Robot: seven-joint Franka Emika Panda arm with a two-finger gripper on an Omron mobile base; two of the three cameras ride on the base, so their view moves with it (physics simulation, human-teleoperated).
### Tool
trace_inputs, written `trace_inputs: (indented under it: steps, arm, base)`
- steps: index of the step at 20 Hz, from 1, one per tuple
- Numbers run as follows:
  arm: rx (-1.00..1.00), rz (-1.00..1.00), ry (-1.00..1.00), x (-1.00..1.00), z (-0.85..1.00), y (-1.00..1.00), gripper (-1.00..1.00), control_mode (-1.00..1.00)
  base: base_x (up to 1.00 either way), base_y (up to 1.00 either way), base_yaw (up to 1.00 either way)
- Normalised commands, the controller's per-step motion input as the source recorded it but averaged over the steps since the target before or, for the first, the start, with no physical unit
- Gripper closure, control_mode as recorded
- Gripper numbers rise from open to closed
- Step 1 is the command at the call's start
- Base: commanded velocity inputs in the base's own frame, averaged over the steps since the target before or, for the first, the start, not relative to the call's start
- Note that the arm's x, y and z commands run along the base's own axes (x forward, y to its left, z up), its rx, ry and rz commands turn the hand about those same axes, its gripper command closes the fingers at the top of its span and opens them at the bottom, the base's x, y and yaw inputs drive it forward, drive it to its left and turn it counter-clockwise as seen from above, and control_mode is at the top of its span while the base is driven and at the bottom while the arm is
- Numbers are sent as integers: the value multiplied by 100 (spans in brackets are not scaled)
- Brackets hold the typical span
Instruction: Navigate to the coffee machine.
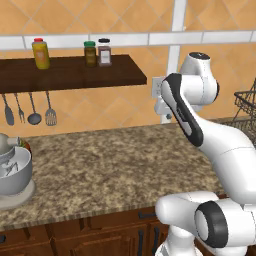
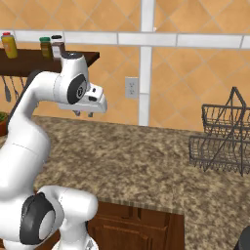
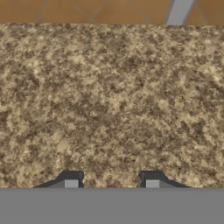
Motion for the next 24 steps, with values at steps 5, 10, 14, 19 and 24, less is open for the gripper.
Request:
trace_inputs:
  steps: [5,10,14,19,24]
  arm:
    - [3,0,1,-63,0,-11,-100,-100]
    - [0,0,0,-83,-5,-11,-100,-100]
    - [0,0,0,-67,-22,-13,-100,-100]
    - [0,0,0,0,0,0,-100,100]
    - [0,0,0,0,0,0,-100,100]
  base:
    - [0,0,0]
    - [0,0,0]
    - [0,0,0]
    - [-51,59,10]
    - [-22,98,34]
